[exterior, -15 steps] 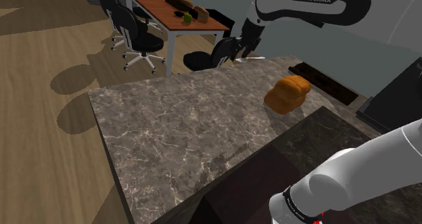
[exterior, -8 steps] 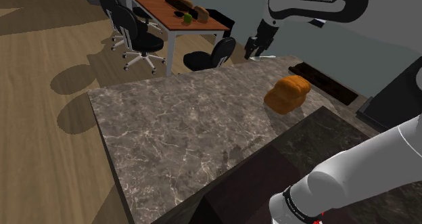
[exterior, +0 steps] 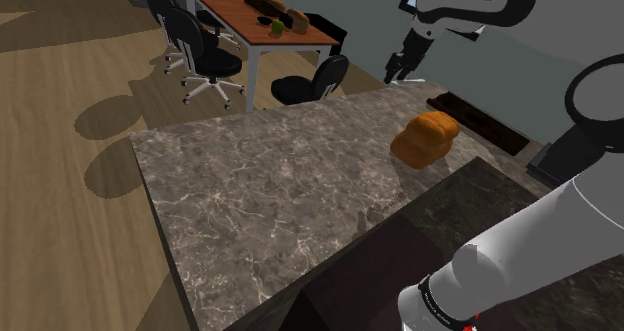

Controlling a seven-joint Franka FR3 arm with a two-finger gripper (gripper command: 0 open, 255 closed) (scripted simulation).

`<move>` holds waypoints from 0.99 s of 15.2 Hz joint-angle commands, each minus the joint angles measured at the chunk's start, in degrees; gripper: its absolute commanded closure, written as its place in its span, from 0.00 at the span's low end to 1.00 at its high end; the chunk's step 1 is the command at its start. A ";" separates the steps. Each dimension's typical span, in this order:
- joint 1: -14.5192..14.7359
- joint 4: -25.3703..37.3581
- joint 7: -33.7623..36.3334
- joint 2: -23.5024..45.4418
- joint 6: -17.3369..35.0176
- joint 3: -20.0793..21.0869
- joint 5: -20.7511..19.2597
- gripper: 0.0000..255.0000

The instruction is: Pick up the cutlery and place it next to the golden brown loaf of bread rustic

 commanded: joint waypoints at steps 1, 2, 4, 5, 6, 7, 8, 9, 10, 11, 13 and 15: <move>-1.16 2.19 -2.79 2.25 -0.02 -1.38 0.77 1.00; -1.81 3.50 -4.19 3.35 -0.30 -2.05 1.20 1.00; -3.16 6.38 -6.96 5.73 -0.98 -3.33 2.16 1.00; -3.89 7.95 -8.34 7.00 -1.38 -3.91 2.69 1.00; -4.65 9.62 -9.70 8.34 -1.82 -4.47 3.25 1.00; -5.43 11.39 -11.04 9.75 -2.31 -5.01 3.85 1.00; -6.23 13.27 -12.37 11.22 -2.85 -5.53 4.48 1.00; -7.09 15.26 -13.68 12.75 -3.45 -6.00 5.14 1.00; -7.98 17.37 -14.96 14.36 -4.11 -6.45 5.82 1.00; -8.92 19.61 -16.21 16.05 -4.84 -6.86 6.54 1.00; -11.00 24.57 -18.59 19.67 -6.53 -7.51 8.02 1.00; -13.32 30.29 -20.78 23.70 -8.58 -7.98 9.58 1.00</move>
